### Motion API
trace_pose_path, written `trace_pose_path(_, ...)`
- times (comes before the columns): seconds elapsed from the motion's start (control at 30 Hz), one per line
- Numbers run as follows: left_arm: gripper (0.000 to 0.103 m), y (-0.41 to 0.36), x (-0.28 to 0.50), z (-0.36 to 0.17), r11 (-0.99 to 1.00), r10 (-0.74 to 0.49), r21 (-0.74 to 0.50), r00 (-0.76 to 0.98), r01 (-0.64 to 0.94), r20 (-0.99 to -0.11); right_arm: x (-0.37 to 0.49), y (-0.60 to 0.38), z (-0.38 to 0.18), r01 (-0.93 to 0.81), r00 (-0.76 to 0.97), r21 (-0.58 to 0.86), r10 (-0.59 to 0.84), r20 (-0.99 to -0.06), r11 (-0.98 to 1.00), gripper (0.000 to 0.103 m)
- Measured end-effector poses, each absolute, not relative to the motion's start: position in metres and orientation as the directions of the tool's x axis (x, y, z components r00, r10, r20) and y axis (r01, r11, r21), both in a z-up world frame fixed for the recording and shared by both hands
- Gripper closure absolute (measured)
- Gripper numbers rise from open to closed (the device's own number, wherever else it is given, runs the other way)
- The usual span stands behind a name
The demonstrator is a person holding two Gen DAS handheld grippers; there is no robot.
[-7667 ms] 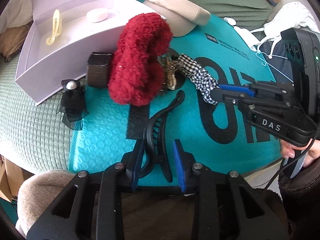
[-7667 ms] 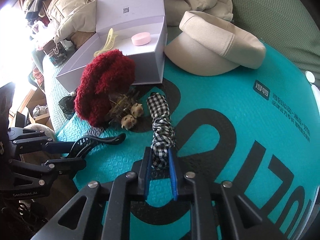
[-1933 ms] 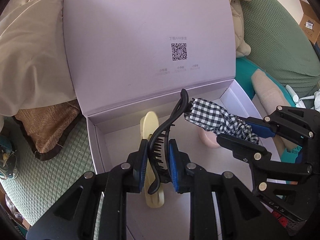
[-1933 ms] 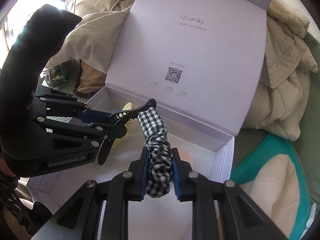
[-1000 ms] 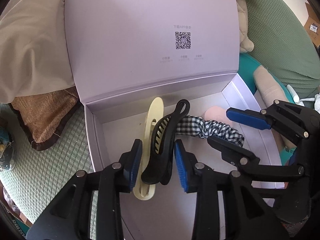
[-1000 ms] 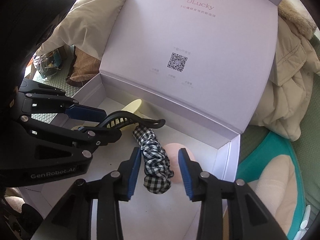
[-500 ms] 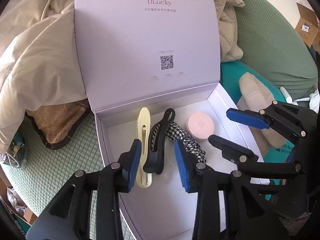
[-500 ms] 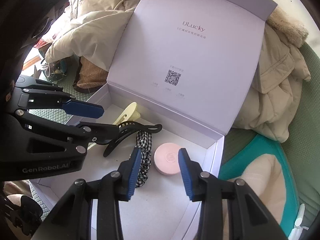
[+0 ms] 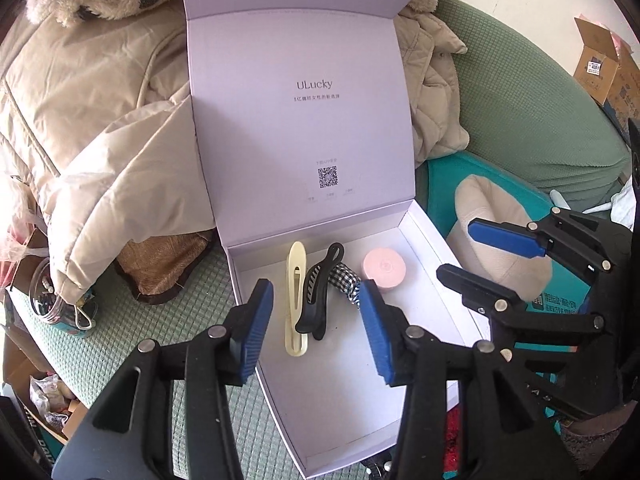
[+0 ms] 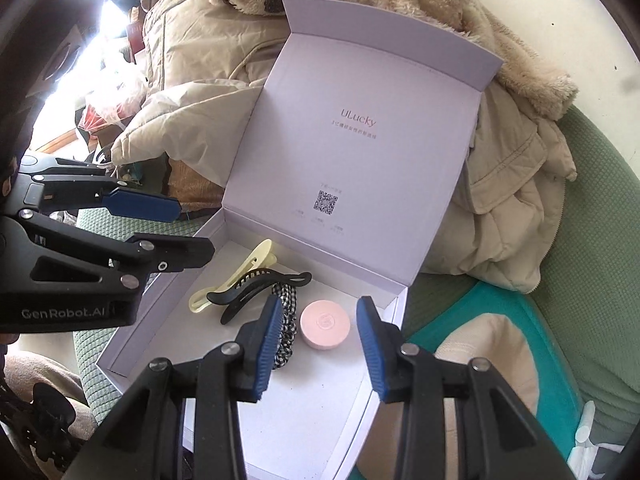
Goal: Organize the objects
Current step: 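Withdraw both tools from the box back toward the accessory pile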
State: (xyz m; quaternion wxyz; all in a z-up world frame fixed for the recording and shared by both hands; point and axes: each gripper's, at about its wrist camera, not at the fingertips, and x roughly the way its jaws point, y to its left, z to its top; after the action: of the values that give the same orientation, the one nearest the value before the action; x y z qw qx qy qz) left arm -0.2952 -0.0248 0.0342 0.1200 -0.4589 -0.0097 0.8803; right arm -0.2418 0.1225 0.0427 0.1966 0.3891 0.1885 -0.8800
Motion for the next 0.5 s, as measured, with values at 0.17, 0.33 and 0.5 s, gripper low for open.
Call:
trace_pose_path(0.17, 0.051, -0.029, -0.274, 0.062, -0.976, 0.198, -0.1, -0.591, -0.194, -0.782, -0.224, 0.129, 0.062, 0.473, -0.651, -0.184, -0.201, -0.732, -0.862, 0.054)
trace_pose_path(0.33, 0.042, -0.028, -0.252, 0.088, -0.98, 0.175, -0.071, -0.637, -0.186, -0.751, -0.208, 0.138, 0.08, 0.446, -0.679, -0.19, -0.192, -0.709, -0.875, 0.049)
trace_pose_path(0.5, 0.036, -0.026, -0.23, 0.109, -0.984, 0.143, -0.033, -0.665, -0.176, -0.733, -0.187, 0.147, 0.096, 0.418, -0.708, -0.187, -0.189, -0.68, -0.889, 0.047)
